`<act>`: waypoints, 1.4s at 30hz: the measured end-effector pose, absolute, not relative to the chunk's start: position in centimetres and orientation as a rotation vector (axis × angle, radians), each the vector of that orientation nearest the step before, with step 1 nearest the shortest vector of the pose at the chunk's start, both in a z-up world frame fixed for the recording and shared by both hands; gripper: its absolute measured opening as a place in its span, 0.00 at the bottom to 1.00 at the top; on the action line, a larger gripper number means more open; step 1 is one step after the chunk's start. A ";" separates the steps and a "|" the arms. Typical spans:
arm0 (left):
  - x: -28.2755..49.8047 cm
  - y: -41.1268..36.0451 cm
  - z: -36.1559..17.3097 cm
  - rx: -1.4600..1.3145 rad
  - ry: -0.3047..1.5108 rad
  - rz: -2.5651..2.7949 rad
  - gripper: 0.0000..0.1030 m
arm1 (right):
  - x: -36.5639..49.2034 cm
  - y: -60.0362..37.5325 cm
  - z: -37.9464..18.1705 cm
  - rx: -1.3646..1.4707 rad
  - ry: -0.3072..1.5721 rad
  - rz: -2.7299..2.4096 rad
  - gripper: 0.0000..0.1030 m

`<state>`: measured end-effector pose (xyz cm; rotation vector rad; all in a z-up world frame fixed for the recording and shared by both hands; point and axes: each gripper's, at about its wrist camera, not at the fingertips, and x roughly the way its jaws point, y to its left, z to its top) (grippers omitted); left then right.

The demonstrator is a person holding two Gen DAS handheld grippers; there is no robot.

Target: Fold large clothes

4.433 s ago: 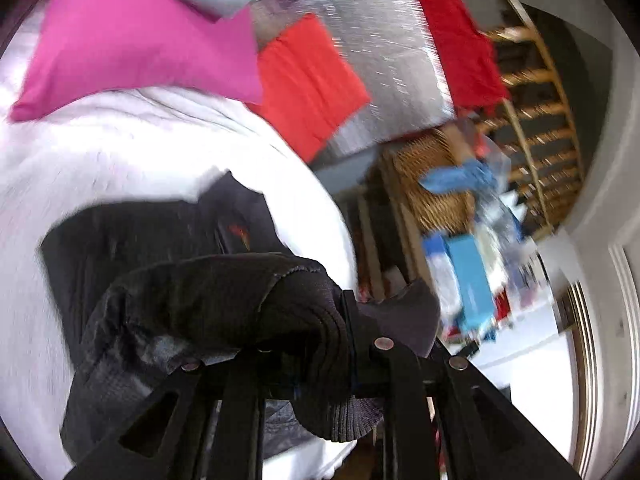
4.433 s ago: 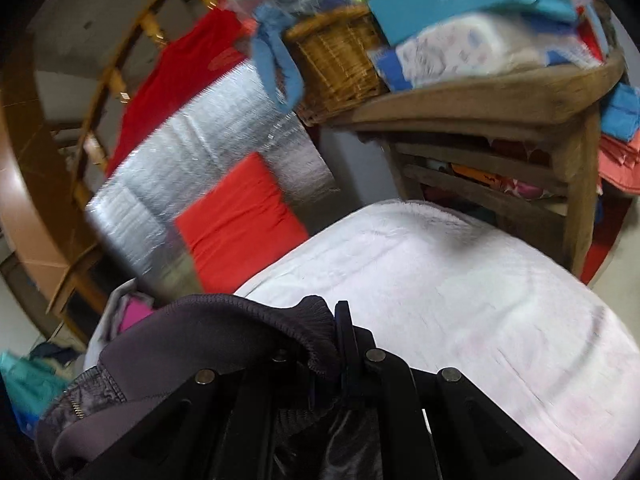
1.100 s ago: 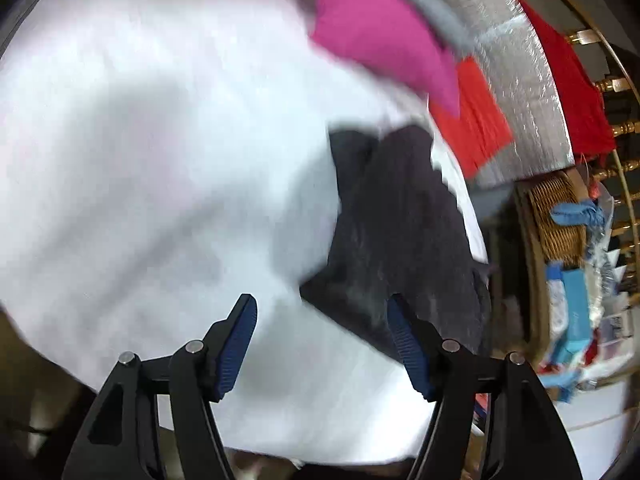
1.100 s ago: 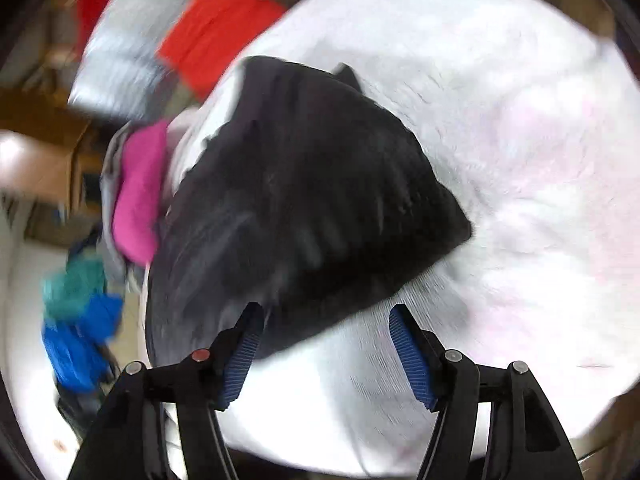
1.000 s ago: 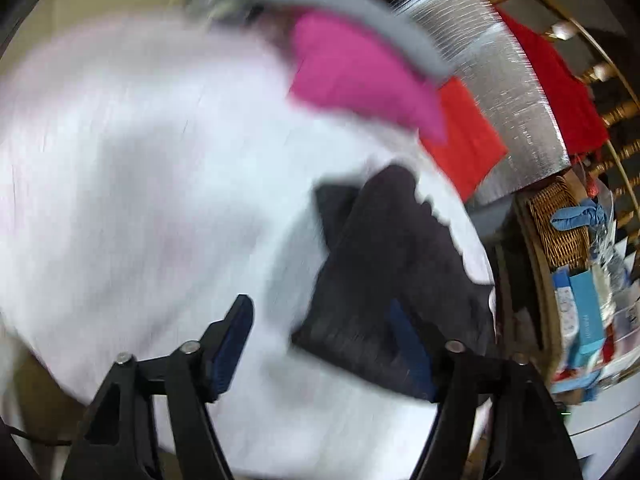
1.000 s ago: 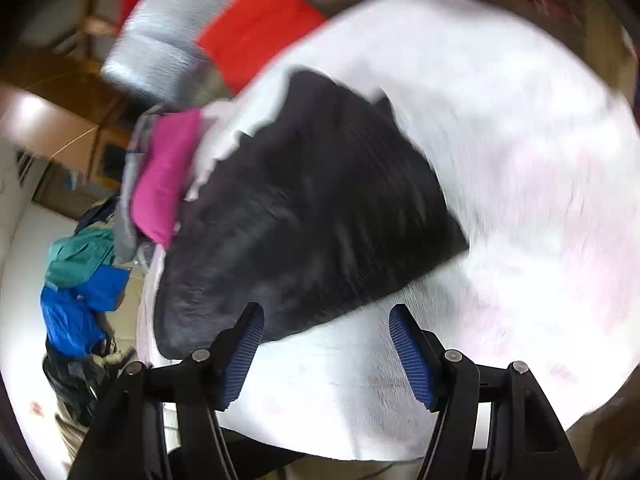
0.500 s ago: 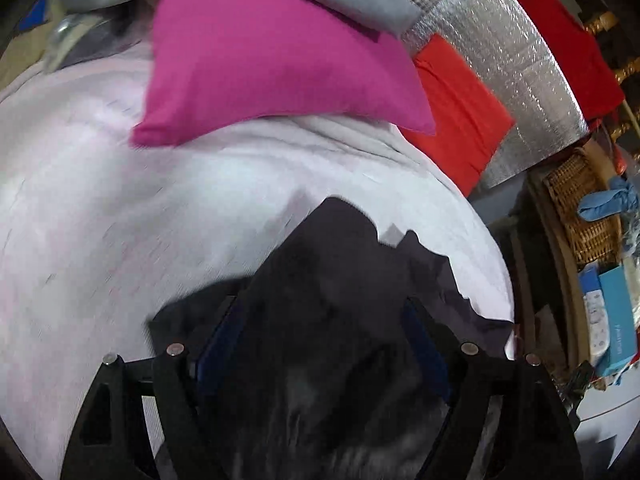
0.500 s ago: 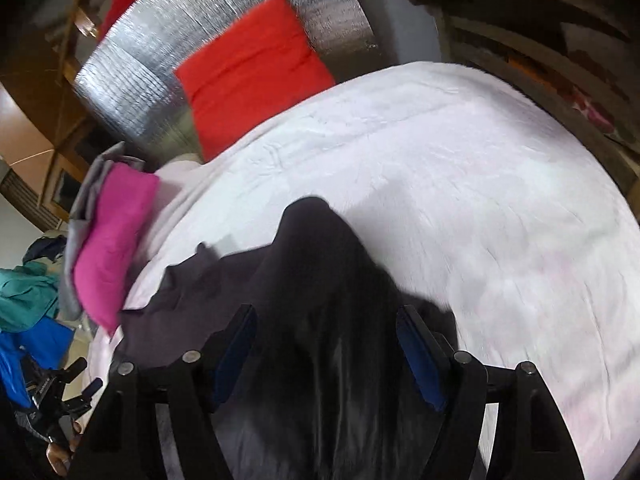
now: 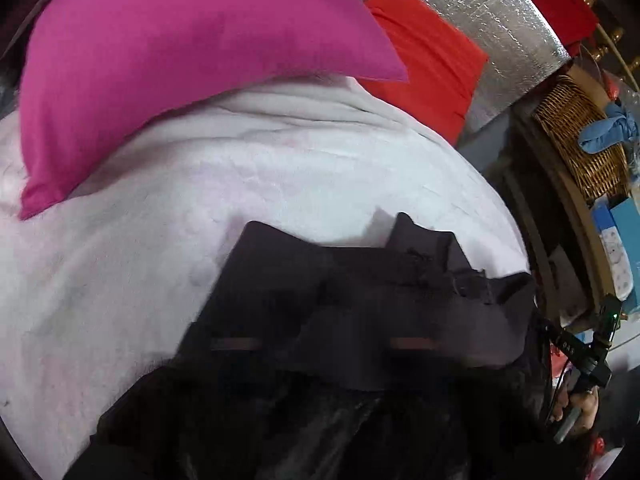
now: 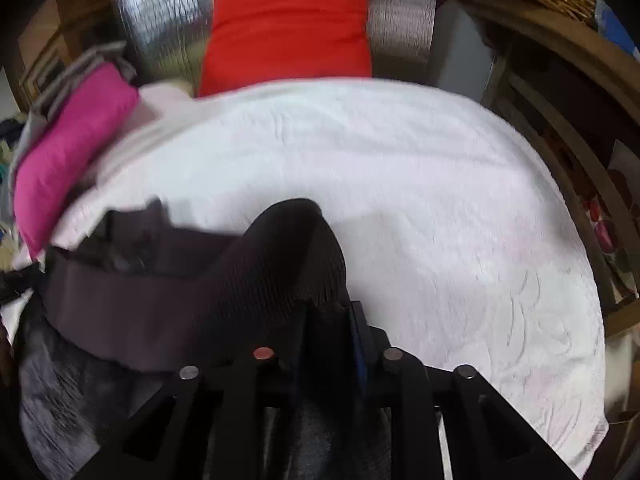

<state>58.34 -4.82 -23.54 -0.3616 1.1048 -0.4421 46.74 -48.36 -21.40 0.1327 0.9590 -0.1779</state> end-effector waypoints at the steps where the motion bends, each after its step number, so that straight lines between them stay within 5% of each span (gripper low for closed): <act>1: 58.3 -4.8 -23.5 -0.364 1.099 -0.444 0.00 | 46.8 -48.0 -21.0 0.118 0.941 -0.183 0.18; 8: 57.5 -2.3 -21.1 -0.315 0.937 -0.289 0.00 | 48.4 -47.0 -22.1 0.107 0.868 -0.318 0.18; 14: 57.1 -1.5 -23.6 -0.380 1.064 -0.253 0.00 | 47.7 -50.5 -24.5 0.313 0.895 -0.298 0.23; 16: 56.5 -1.5 -22.6 -0.401 1.062 -0.271 0.03 | 46.2 -51.9 -23.1 0.418 0.879 -0.264 0.39; 17: 55.9 -1.6 -21.9 -0.425 1.054 -0.292 0.03 | 45.6 -52.5 -22.7 0.457 0.875 -0.259 0.65; 18: 55.3 -1.7 -21.2 -0.440 1.045 -0.315 0.05 | 44.9 -53.0 -22.2 0.498 0.861 -0.248 0.78; 19: 54.7 -2.0 -20.6 -0.445 1.043 -0.332 0.07 | 43.7 -53.6 -21.3 0.541 0.823 -0.224 0.78; 24: 49.5 -4.4 -16.7 -0.364 1.006 -0.426 0.55 | 40.6 -53.1 -18.8 0.481 0.814 -0.213 0.78; 33: 43.3 1.4 -18.7 -0.347 1.055 -0.157 0.61 | 34.1 -54.6 -23.5 0.536 0.988 -0.234 0.75; 35: 41.8 3.0 -20.6 -0.331 1.071 -0.069 0.61 | 33.1 -54.5 -25.3 0.561 1.023 -0.233 0.56; 39: 41.3 3.6 -24.2 -0.296 1.120 -0.057 0.66 | 31.0 -53.6 -25.3 0.580 1.013 -0.276 0.44; 42: 41.3 4.1 -24.5 -0.317 1.106 -0.066 0.71 | 29.9 -52.9 -25.7 0.549 1.025 -0.314 0.44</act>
